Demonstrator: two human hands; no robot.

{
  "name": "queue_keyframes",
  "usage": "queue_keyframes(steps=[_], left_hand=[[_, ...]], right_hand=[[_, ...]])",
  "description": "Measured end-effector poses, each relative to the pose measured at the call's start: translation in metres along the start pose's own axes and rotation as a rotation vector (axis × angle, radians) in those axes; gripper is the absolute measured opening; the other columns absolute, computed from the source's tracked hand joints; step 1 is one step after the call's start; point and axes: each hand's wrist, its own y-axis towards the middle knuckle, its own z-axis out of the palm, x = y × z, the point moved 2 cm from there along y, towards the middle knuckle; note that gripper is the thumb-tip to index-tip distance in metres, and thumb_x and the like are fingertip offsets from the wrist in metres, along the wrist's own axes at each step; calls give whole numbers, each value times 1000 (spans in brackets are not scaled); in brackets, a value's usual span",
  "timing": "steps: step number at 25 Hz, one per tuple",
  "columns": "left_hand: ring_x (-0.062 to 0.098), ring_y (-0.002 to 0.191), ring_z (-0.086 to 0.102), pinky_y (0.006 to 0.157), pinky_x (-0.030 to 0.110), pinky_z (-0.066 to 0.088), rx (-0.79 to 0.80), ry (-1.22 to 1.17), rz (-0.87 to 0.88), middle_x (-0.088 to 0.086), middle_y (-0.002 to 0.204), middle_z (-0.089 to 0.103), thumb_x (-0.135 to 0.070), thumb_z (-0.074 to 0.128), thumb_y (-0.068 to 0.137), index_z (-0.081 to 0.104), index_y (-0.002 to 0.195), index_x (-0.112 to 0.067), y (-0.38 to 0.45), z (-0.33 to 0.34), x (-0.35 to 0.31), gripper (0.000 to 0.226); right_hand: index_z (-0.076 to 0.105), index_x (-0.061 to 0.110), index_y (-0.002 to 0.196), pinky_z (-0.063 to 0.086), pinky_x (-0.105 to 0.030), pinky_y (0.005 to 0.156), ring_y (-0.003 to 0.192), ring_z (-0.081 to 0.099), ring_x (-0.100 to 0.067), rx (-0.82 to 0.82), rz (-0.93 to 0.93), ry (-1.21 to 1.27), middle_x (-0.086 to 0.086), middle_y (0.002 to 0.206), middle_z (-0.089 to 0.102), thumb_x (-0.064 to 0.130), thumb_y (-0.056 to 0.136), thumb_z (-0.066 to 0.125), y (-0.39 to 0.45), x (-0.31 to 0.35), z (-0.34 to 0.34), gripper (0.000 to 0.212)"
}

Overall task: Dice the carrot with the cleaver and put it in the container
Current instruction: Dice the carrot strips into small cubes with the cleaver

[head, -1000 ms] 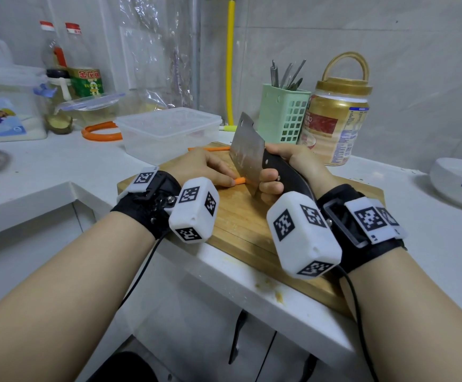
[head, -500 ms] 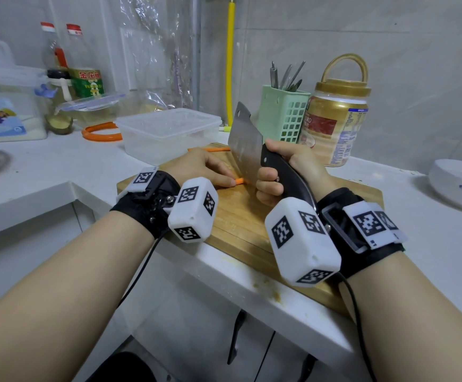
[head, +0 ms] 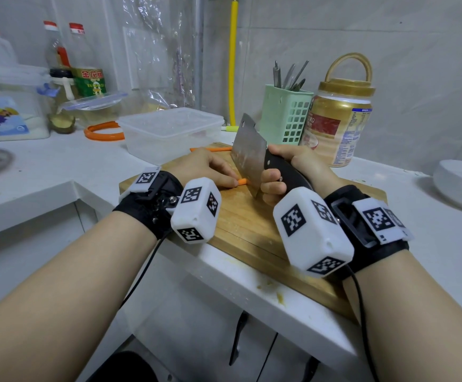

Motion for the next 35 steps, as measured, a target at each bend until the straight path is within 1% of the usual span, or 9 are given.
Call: queue_keyframes(steps=[4,6,9,14,19,23,28,31,35], left_hand=[[13,100,65,98,35,48,6,25,-11,-5,94,74,-23,79,77,78,75,-37,1,0,2,14],[3,87,65,88,27,50,5,11,-16,-12,82,73,-21,79,78,78,76,-33,1,-1,1,13],[-11,62,57,67,10,42,-8,-12,-11,-22,59,64,-17,79,78,77,83,-21,0,1,-1,7],[-8,74,60,78,15,44,-27,-26,13,-18,74,71,-20,82,76,77,76,-27,0,0,1,9],[-13,67,58,65,2,41,-13,-26,27,-22,65,68,-15,80,78,75,77,-24,0,0,0,10],[-11,68,58,66,1,42,-17,-31,30,-18,69,69,-14,80,78,76,80,-22,1,0,0,9],[-5,77,60,74,7,45,-4,-34,25,-4,86,73,-17,79,79,77,81,-24,0,-1,0,8],[-1,81,60,81,16,45,-4,-24,23,-1,88,74,-18,80,79,77,81,-26,-1,-1,0,8],[2,85,63,88,24,46,0,-31,22,-3,89,75,-18,80,78,78,77,-29,-2,0,-1,11]], right_hand=[[39,12,78,23,-18,45,31,34,-14,5,6,21,-1,45,38,36,99,40,1,-2,-1,32],[39,12,78,24,-19,46,31,35,-13,-2,-6,43,-1,45,38,35,99,40,1,-1,-3,31],[40,12,78,21,-23,52,31,35,-13,-12,-47,72,0,46,38,33,99,40,-2,0,-7,29],[41,12,71,13,-26,57,30,34,-14,26,-93,98,0,44,38,34,99,37,-6,0,-4,36],[43,11,70,13,-27,56,30,34,-14,28,-82,69,-1,44,37,34,99,38,-6,-1,0,38],[44,11,70,13,-27,56,30,33,-14,18,-56,36,-1,45,37,36,99,39,-7,-2,1,39],[42,11,80,20,-27,52,30,35,-16,14,-43,-48,-2,45,39,36,98,41,-4,-2,3,32],[40,12,90,24,-25,47,31,36,-16,15,-25,-89,-2,46,40,37,98,43,-1,-3,4,26],[39,12,90,28,-17,41,31,35,-16,2,-4,-89,-2,45,40,36,98,42,-1,-1,6,26]])
